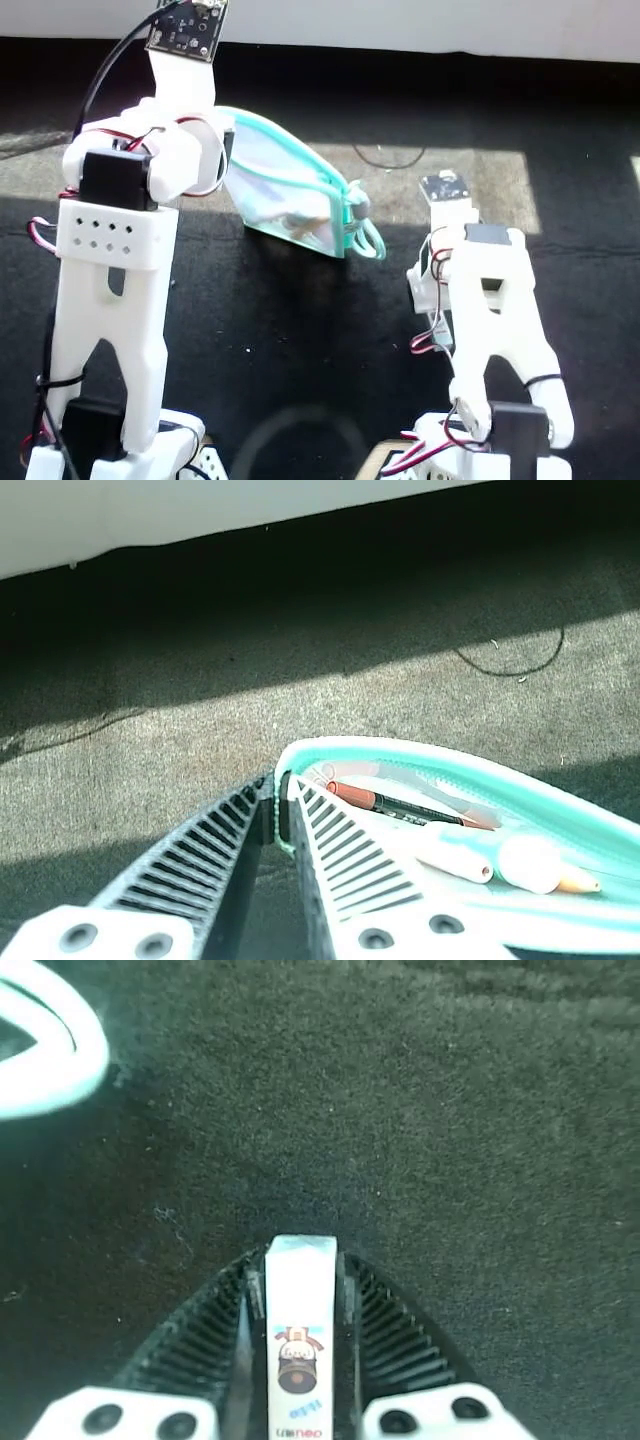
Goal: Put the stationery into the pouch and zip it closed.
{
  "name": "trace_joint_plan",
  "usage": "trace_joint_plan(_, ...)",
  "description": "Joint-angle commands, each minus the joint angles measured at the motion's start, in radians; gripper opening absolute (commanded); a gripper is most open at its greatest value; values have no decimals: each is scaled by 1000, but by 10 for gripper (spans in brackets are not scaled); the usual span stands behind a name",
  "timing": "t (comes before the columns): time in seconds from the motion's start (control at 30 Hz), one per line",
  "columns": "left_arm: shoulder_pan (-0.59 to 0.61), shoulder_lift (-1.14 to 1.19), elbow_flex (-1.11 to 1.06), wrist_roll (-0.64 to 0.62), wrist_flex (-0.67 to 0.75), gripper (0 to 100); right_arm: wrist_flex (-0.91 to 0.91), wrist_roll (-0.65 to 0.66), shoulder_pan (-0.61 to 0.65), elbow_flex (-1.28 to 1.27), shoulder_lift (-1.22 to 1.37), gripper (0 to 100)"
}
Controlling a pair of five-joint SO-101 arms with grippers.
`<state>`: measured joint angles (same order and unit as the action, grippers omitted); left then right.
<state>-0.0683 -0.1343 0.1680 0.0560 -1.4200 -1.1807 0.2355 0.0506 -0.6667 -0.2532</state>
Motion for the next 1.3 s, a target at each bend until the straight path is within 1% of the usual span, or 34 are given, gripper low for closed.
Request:
trace_joint_plan(0.0, 4, 7, -27, 6, -77, 10, 10, -3, -10, 1, 27, 32)
trace_joint_plan(0.03, 4, 7, -24, 6, -86, 10, 10, -3, -8, 1, 39, 64)
trace_joint_plan(0.13, 4, 5, -24, 6, -94, 10, 28, -3, -7, 1, 91, 214)
trace_joint_plan(0.17, 4, 5, -25, 5, -94, 10, 44, -2, -7, 1, 111, 242)
trace_joint_plan(0.2, 4, 5, -25, 5, -94, 10, 59, -2, -7, 1, 128, 246)
trace_joint_plan(0.3, 4, 5, -24, 3, -94, 10, 81, -2, -5, 1, 150, 230)
trace_joint_plan(0.53, 7, 5, -24, 5, -94, 10, 73, -2, -5, 5, 154, 228)
trace_joint_plan(0.6, 7, 5, -24, 6, -94, 11, 44, 3, -5, 7, 148, 228)
trace_joint_plan(0.7, 2, 5, -24, 6, -94, 12, -41, 81, -1, 39, 148, 228)
trace_joint_plan(0.77, 2, 5, -24, 6, -91, 12, -65, 109, -1, 47, 148, 228)
trace_joint_plan(1.03, 2, 5, -24, 6, -92, 13, 50, 118, -5, 5, 159, 224)
trace_joint_plan(1.07, 4, 5, -24, 6, -94, 13, 73, 118, -4, 2, 159, 208)
trace_joint_plan(1.13, 7, 5, -24, 6, -94, 13, 113, 126, -2, -18, 159, 142)
trace_joint_plan(1.2, 8, 5, -24, 6, -94, 13, 124, 160, -2, -36, 159, 90)
trace_joint_plan(1.27, 8, 5, -24, 6, -94, 13, 122, 167, -2, -54, 159, 91)
